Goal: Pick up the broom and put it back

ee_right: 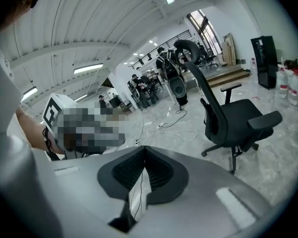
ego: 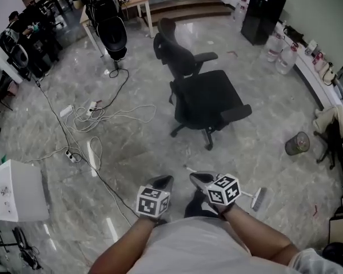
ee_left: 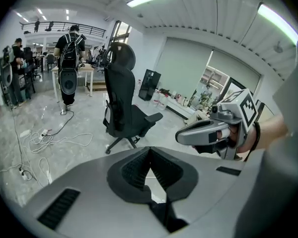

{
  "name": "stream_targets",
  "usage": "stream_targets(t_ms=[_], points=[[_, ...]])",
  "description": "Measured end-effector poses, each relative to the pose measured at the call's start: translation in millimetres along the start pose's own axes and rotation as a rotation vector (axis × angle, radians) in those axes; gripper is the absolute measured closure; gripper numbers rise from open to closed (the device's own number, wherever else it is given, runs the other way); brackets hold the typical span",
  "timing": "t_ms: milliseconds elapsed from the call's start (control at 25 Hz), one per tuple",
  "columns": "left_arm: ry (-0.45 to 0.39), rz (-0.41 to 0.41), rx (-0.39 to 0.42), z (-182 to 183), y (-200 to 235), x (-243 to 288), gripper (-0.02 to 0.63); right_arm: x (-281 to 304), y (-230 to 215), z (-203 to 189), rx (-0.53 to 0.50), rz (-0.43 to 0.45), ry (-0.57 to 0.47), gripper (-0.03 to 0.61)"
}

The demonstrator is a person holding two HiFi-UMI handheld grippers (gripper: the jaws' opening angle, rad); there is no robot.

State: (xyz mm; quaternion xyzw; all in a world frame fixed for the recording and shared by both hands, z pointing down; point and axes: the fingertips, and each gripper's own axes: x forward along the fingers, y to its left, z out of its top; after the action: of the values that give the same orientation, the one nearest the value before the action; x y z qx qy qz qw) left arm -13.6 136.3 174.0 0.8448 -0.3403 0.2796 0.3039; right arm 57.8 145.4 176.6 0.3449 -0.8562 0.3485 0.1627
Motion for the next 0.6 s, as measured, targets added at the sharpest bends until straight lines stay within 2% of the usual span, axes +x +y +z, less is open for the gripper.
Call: stream_targets(t_ms=[240,440,600], points=[[0.014,0.064,-0.086,3.2,40.0,52.1,0.606,42.6,-68.7,-17.6,-0.076,0.056,0.196,0.574],[0.067,0.061,-0.165,-27.1,84.4,91.1,0.606,95.6,-109.9,-44.1,-0.09,0.058,0.324,0.56],[0.101,0.047,-0.179,-53.2,128.1,130.6,0.606,154.7,-154.9,-72.0,-0.086,0.016,0.376,0.541]])
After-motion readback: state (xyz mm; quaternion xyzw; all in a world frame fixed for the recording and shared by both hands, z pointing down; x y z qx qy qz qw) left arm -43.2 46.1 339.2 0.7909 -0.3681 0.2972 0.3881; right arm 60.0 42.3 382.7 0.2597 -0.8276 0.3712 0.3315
